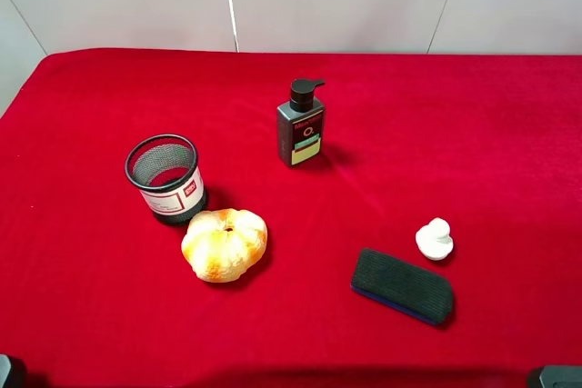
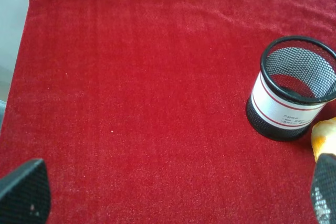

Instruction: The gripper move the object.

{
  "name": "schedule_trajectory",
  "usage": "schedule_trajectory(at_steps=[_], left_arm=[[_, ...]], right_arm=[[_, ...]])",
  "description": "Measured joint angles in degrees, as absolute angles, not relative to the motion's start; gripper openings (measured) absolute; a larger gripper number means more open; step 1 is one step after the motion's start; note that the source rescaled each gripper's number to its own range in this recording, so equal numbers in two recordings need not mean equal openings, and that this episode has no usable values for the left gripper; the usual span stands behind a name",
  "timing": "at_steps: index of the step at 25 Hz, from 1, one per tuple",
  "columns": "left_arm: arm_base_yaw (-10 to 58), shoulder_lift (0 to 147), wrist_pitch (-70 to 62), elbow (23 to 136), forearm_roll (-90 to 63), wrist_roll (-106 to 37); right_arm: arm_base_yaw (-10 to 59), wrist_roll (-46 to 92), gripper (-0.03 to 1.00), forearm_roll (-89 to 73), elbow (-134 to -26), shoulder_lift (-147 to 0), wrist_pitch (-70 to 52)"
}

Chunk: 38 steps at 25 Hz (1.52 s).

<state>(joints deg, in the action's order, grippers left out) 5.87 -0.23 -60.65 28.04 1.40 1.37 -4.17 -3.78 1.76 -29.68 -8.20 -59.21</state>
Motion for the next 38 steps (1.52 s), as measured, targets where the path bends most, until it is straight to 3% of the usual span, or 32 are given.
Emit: schedule_trajectory(at_steps=[11,38], left_arm=[[5.9,-0.2,-60.6,28.0,1.4,1.4],[5.9,-0.2,-60.6,28.0,1.4,1.4]], right_arm=[[-4.7,-0.9,1.0,3.5,-28.6,0.2,-58.4],[-2.5,-2.5,1.0,2.7,-28.6,0.4,-58.4]])
